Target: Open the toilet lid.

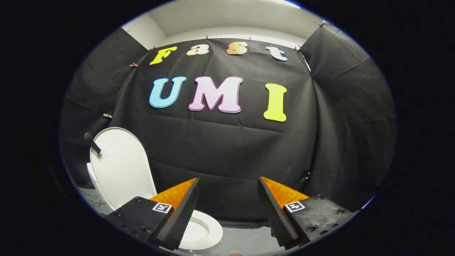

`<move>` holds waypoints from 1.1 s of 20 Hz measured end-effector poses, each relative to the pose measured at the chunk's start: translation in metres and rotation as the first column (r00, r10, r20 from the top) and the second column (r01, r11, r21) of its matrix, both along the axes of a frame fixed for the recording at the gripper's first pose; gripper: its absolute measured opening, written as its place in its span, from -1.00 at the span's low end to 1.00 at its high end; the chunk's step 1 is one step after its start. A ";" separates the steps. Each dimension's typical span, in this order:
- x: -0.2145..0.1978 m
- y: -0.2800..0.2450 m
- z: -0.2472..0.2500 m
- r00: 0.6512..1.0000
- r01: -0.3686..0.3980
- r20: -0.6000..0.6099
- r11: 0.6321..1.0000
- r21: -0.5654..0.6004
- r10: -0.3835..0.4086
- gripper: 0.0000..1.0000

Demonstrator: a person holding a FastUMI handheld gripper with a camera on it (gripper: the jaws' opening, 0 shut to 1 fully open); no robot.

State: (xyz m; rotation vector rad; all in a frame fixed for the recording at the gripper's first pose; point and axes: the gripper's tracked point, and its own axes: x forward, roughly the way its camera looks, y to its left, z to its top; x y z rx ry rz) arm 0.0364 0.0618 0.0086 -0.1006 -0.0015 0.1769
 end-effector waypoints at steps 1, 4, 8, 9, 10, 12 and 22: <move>0.000 0.002 0.000 1.000 -0.002 0.000 1.000 0.002 0.002 0.97; 0.003 0.000 -0.003 1.000 0.003 -0.001 1.000 -0.011 -0.003 0.98; 0.001 0.001 -0.007 1.000 0.000 -0.016 1.000 -0.011 0.000 0.97; 0.000 0.002 -0.007 1.000 -0.003 -0.016 1.000 -0.014 0.003 0.98; 0.000 0.002 -0.006 1.000 -0.004 -0.012 1.000 -0.019 0.004 0.98; -0.002 0.005 -0.003 1.000 -0.011 -0.002 1.000 -0.028 0.011 0.98; 0.000 -0.002 -0.007 1.000 0.004 -0.016 1.000 -0.019 -0.004 0.98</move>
